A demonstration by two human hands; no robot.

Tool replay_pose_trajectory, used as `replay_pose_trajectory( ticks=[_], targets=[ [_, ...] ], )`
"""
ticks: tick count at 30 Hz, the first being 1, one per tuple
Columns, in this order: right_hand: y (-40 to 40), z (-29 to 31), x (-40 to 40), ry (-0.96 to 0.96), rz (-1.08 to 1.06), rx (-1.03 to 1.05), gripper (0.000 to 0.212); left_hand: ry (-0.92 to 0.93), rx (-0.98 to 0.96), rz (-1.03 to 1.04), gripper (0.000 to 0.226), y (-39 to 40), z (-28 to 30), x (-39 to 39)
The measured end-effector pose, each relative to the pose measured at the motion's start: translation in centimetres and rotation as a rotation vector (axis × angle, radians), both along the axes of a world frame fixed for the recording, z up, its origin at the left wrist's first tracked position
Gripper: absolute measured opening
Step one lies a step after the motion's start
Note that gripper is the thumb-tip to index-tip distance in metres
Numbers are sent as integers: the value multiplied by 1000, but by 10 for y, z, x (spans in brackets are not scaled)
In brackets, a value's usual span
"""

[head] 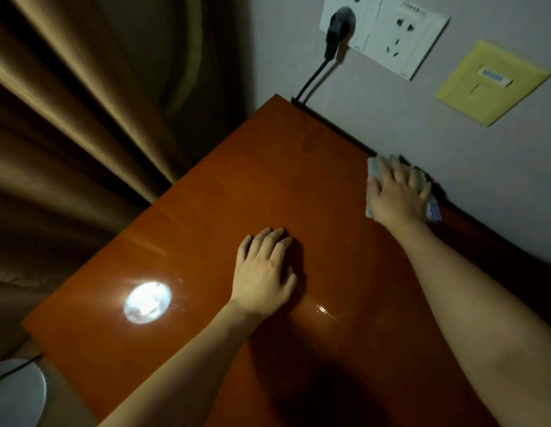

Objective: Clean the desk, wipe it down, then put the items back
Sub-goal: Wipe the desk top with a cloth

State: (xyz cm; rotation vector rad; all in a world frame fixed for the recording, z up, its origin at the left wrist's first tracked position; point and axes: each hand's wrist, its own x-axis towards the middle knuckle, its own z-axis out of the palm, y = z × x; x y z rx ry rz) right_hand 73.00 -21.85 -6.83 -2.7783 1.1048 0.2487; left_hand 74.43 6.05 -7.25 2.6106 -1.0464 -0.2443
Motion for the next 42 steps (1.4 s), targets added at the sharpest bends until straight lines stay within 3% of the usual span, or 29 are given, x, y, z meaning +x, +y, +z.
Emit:
replay_pose_trajectory(
  ticks=[2, 5, 10, 12, 14, 17, 20, 22, 28, 31, 33, 35, 40, 42],
  targets=[
    [23, 2, 23, -2, -31, 46, 54, -4, 8, -27, 56, 6, -1, -3],
    [72, 3, 27, 21, 213, 30, 55, 3, 28, -23, 57, 12, -2, -6],
    [108, 1, -55, 99, 630, -17, 57, 30, 23, 33, 56, 25, 3, -19],
    [90, 0, -94, 97, 686, -19, 56, 57, 14, 50, 59, 32, 4, -24],
    [59, 2, -116, 135, 608, -32, 57, 72, -5, 56, 62, 36, 4, -29],
    [36, 0, -110, 117, 300, -49, 61, 63, -33, 46, 59, 45, 1, -36],
    [57, 1, -69, 48, 22, -5, 55, 72, -57, 37, 58, 57, -3, -42],
    [81, 0, -41, 21, -3, 34, 55, 76, -66, 35, 57, 62, -4, -45],
    [166, -3, -41, 60, 473, -15, 57, 77, -50, 17, 58, 72, -5, -48],
    [159, -6, -98, 42, 778, -19, 58, 78, -30, -3, 61, 82, -5, -49],
    [134, -7, -130, 69, 845, -19, 55, 87, -45, 2, 61, 89, -5, -52],
    [108, -5, -141, 127, 764, -32, 54, 93, -46, 10, 60, 96, -4, -57],
    [118, 1, -86, 41, 98, 20, 55, 83, -73, 18, 57, 116, -4, -70],
    [147, 3, -63, 26, 42, 60, 55, 77, -77, 22, 56, 124, -3, -75]
  ],
)
